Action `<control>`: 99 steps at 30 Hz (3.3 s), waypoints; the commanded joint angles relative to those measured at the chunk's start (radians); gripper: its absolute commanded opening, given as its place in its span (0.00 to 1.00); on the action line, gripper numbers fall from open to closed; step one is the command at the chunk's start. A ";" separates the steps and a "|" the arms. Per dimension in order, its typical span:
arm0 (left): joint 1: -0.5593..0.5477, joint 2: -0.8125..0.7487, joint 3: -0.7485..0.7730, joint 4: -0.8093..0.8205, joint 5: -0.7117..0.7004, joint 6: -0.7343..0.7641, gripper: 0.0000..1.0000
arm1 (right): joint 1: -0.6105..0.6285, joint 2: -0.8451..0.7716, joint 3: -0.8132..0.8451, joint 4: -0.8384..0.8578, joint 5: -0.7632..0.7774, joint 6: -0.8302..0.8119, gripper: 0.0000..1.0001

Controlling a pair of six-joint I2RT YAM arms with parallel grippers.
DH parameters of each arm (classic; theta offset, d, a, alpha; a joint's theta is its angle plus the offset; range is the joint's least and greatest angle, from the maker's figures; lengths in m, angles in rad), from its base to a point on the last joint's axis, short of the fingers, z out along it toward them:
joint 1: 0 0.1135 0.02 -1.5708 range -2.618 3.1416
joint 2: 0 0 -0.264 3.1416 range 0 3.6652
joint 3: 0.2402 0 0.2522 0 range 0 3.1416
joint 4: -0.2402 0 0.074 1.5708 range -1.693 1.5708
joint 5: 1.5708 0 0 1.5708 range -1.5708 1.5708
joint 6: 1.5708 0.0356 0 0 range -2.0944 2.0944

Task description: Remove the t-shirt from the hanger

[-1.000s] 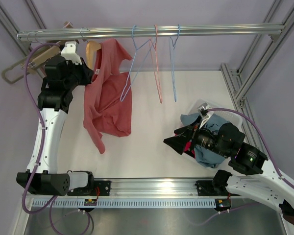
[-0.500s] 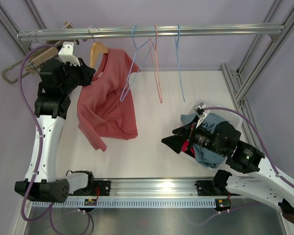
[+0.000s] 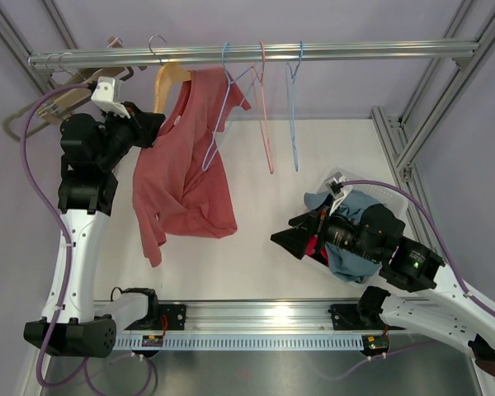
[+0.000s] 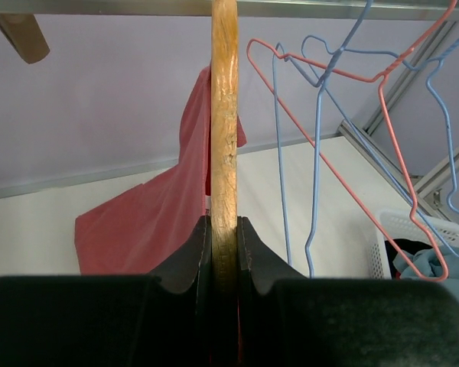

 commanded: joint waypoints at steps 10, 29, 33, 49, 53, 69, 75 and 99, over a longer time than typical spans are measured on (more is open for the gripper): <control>0.010 -0.267 -0.102 0.109 -0.235 -0.056 0.00 | 0.149 0.159 0.008 0.168 0.074 -0.029 1.00; 0.012 -0.657 -0.112 -0.095 -0.381 -0.363 0.00 | 0.696 0.971 0.650 0.515 0.591 -0.380 0.99; 0.015 -0.672 -0.095 -0.104 -0.380 -0.384 0.00 | 0.736 1.057 0.732 0.489 0.695 -0.405 0.99; 0.015 -0.639 0.012 -0.115 -0.377 -0.374 0.00 | 0.933 1.086 0.786 0.236 0.547 -0.483 0.00; 0.015 -0.587 0.087 -0.098 -0.371 -0.365 0.00 | 0.983 1.088 0.740 0.093 0.339 -0.393 0.00; 0.008 -0.540 0.362 -0.139 -0.112 -0.450 0.00 | 0.816 0.729 0.420 0.008 0.638 -0.299 0.00; 0.008 -0.727 0.197 -0.141 -0.069 -0.509 0.00 | 0.733 0.629 0.552 0.158 0.774 -0.621 0.00; -0.067 -0.772 0.215 -0.121 0.068 -0.588 0.00 | 0.233 0.693 0.615 0.612 0.201 -0.468 1.00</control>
